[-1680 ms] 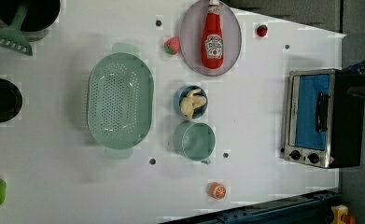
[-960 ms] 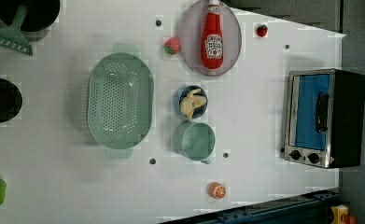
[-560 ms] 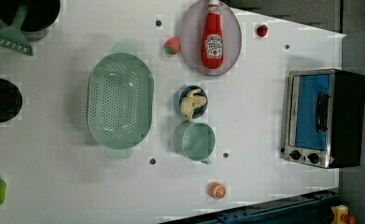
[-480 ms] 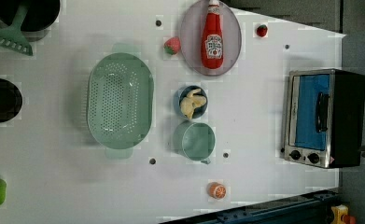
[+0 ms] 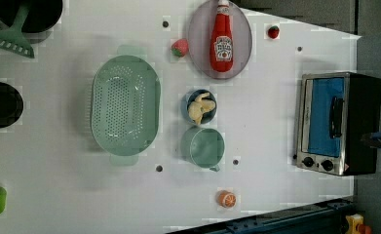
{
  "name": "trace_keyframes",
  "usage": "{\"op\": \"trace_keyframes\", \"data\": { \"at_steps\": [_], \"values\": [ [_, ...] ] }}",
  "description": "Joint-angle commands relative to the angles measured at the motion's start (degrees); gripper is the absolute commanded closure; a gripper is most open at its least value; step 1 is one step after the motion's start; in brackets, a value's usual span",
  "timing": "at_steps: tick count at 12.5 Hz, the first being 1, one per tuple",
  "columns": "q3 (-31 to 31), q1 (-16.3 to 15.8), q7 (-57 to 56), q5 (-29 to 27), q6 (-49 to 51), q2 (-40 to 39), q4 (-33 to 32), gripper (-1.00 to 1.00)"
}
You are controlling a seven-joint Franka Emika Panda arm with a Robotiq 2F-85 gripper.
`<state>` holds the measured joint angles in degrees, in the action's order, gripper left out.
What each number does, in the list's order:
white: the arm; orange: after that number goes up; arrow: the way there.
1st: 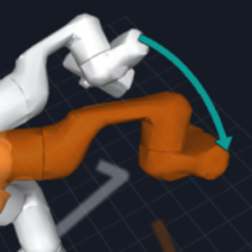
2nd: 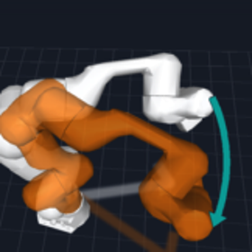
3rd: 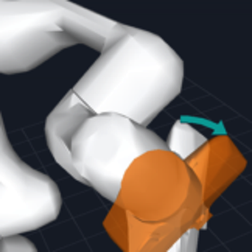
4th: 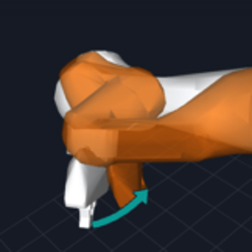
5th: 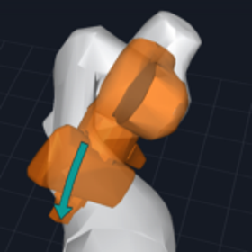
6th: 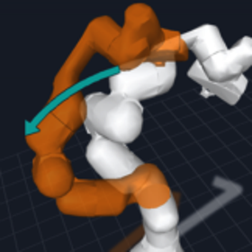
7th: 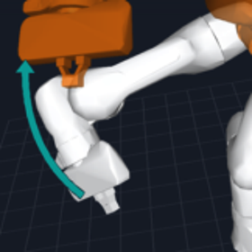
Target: Flap open oven.
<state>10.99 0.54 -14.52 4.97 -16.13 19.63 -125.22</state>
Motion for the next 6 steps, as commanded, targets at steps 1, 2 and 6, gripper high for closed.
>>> {"op": "trace_keyframes", "data": {
  "at_steps": [1, 2, 6],
  "values": [
    [5.92, 2.41, -27.34, 1.45, -7.09, -5.57, -0.95, 0.65],
    [7.85, 2.59, -34.3, 1.45, -10.39, -7.62, -0.96, 0.65],
    [13.63, 2.81, -54.74, 1.39, -22.88, -15.5, -0.93, 0.65]
  ]
}}
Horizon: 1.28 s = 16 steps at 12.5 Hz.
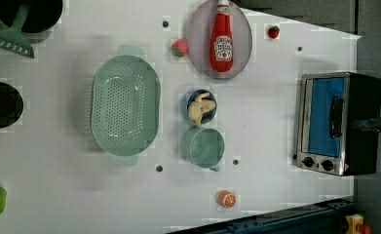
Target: Flap open oven.
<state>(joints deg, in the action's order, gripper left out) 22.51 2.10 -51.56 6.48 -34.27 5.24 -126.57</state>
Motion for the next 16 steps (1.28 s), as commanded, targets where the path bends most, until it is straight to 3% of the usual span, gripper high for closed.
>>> {"op": "trace_keyframes", "data": {
  "at_steps": [1, 7, 13, 16],
  "values": [
    [2.83, 1.3, -17.87, -0.12, -6.84, -2.97, 0.41, 0.65],
    [3.26, 1.42, -17.8, -0.53, -10.57, -11.29, 0.36, 0.65],
    [1.79, 1.06, -16.42, -0.36, -11.91, -13.9, 0.08, 0.65],
    [1.61, -0.45, -12.35, 4.46, -11.89, -13.9, -0.24, 0.65]
  ]
}}
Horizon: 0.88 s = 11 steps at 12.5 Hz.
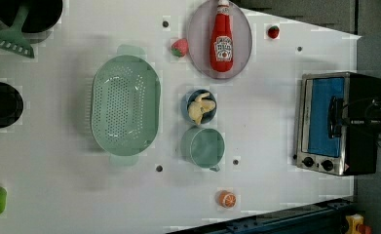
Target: Flap open oven.
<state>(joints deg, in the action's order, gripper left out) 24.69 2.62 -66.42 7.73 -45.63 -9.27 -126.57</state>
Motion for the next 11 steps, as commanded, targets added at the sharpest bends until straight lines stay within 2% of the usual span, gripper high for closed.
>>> {"op": "trace_keyframes", "data": {
  "at_steps": [1, 6, 11],
  "values": [
    [-0.83, -1.78, 4.8, 6.29, -0.51, 0.61, -0.43, 0.65],
    [-4.52, -5.46, 20.97, 16.28, -0.45, 0.4, -3.11, 0.65],
    [-9.75, -8.13, 40.1, 29.78, -0.2, -4.58, -3.73, 0.65]
  ]
}}
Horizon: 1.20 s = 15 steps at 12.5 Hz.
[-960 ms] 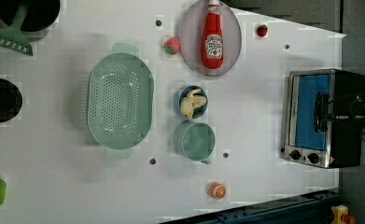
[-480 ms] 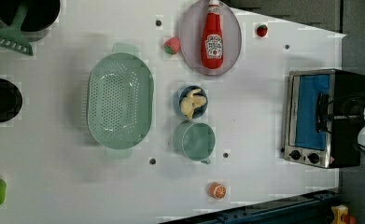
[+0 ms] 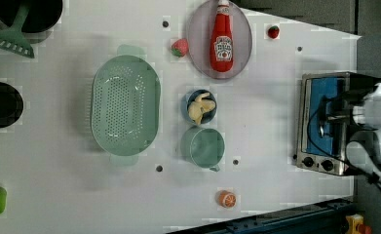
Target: Flap open oven.
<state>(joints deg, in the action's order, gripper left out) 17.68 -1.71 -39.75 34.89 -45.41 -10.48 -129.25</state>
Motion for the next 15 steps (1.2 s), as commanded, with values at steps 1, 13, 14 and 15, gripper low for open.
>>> {"op": "trace_keyframes", "data": {
  "at_steps": [1, 13, 14, 15],
  "values": [
    [-3.73, -4.4, 17.33, 4.8, -0.42, -4.85, -1.01, 0.65],
    [-5.67, -8.05, 31.22, 10.16, -5.4, -20.3, 4.05, 0.65],
    [-5.73, -8.19, 31.63, 10.12, -5.1, -19.92, 4.42, 0.65],
    [-6.36, -8.28, 31.64, 9.42, -6.22, -18.72, 5.17, 0.65]
  ]
}}
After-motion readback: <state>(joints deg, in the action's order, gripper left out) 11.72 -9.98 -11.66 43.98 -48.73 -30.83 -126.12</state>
